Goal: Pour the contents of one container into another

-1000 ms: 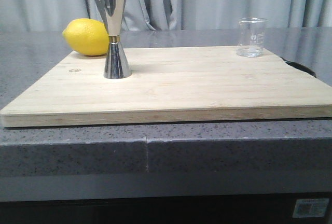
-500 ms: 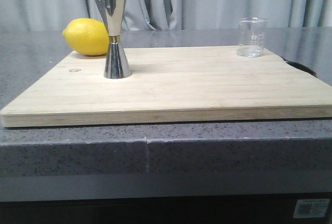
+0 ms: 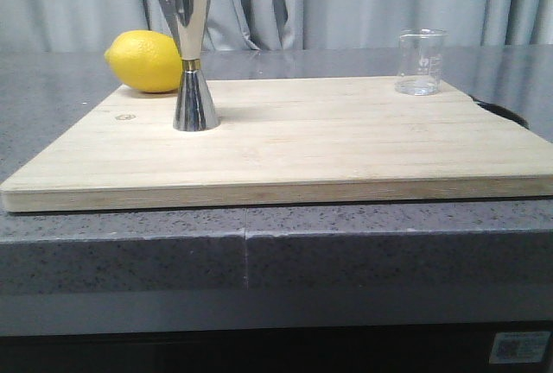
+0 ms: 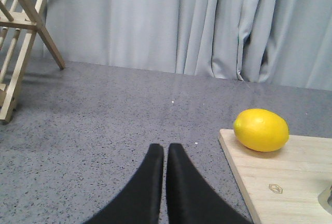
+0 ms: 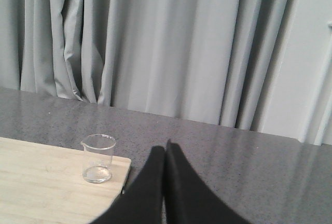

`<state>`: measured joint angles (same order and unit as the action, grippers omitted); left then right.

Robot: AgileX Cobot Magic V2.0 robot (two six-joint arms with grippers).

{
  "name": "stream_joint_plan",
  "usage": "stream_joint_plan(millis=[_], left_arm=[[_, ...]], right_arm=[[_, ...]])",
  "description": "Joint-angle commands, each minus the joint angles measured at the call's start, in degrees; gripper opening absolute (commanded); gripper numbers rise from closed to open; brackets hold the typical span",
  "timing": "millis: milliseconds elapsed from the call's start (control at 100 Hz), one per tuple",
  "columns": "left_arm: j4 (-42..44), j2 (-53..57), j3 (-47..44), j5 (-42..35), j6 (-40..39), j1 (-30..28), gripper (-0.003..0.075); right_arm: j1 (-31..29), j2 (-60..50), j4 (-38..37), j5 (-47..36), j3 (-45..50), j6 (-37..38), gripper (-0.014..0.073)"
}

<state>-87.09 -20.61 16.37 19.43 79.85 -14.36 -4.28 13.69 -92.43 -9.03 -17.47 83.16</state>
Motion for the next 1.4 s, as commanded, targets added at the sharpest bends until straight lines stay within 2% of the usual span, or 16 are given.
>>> stream_joint_plan(millis=[0, 250, 1390], left_arm=[[-1.76, -0.11, 1.61, 0.30, 0.24, -0.13, -0.0019], [-4.60, -0.11, 1.61, 0.30, 0.24, -0.13, -0.0019], [-4.59, -0.11, 1.61, -0.06, 0.24, -0.13, -0.0019]], right_arm=[[-0.29, 0.47, -0.21, 0.31, -1.33, -0.16, -0.0065], [-0.29, 0.47, -0.21, 0.31, -1.33, -0.16, -0.0066], [-0.29, 0.47, -0.21, 0.31, -1.33, -0.16, -0.0066]])
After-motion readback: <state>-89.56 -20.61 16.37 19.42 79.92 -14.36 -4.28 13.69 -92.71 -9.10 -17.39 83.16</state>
